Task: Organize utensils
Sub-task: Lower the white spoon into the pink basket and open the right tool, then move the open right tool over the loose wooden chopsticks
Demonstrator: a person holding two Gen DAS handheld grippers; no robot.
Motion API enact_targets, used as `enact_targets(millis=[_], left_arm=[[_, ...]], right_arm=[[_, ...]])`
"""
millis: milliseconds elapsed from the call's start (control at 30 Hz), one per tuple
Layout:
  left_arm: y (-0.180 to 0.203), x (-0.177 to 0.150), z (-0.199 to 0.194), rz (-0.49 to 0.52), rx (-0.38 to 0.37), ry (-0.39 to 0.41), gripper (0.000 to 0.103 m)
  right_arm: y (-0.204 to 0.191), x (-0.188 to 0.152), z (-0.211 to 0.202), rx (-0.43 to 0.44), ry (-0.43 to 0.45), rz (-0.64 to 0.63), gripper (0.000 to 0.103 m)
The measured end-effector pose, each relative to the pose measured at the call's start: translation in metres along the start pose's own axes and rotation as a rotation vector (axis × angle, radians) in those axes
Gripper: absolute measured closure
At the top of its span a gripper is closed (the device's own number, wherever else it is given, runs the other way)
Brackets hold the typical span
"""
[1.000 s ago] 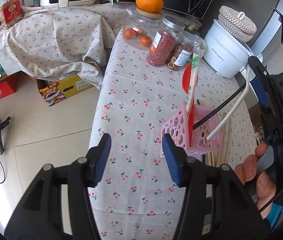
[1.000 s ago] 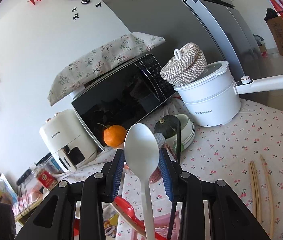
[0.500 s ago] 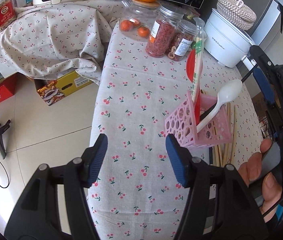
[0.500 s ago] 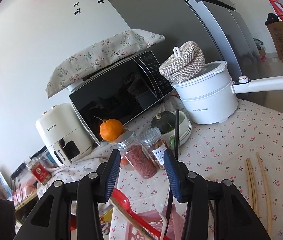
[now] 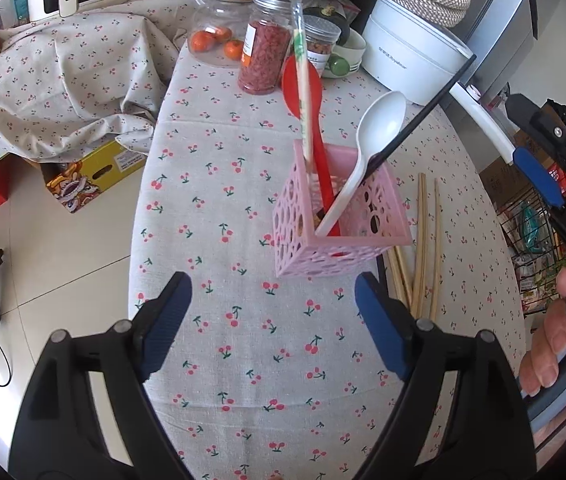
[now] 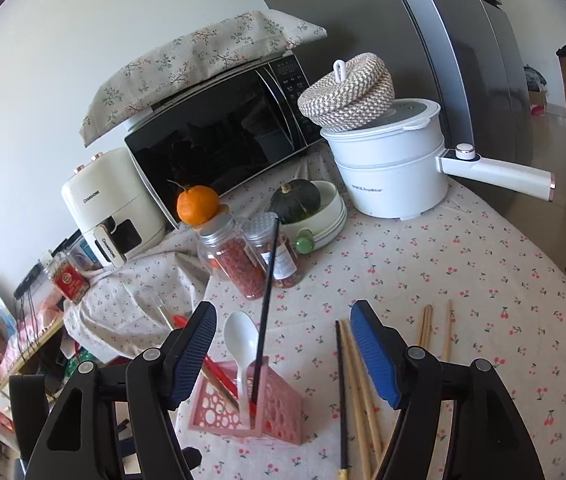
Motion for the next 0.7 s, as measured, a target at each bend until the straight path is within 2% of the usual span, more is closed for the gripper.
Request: enact_targets(millis=[200, 300, 467, 700], left_arm=[[0.013, -0.008, 0.005, 0.024, -0.01, -0.022, 0.018], [0.018, -0.01, 0.01, 0.029, -0.008, -0.032, 0.018], [0.024, -0.015, 0.018, 0.039, -0.002, -0.055, 0.018], [0.034, -0.018, 0.021, 0.065, -0.007, -0.063, 0.018]], right_arm=[[0.043, -0.005, 0.004, -0.093, -0.154, -0.052, 0.027], [0.063, -0.018, 0.016, -0.137, -0.273, -0.068, 0.026], [0.095, -0.042, 0.037, -0.195, -0.423, -0.061, 0.026], [0.145, -0.067, 0.074, -0.311, -0.565, -0.032, 0.026]])
Point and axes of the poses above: each gripper's, at about its wrist camera, not at the fingertips, and z roughly the way its jaws point, y to its right, x to its top, the point moved 7 cm from there along z, roughly the way its jaws point, and after that the axes turned 5 degrees about y, right-handed, at the moved point
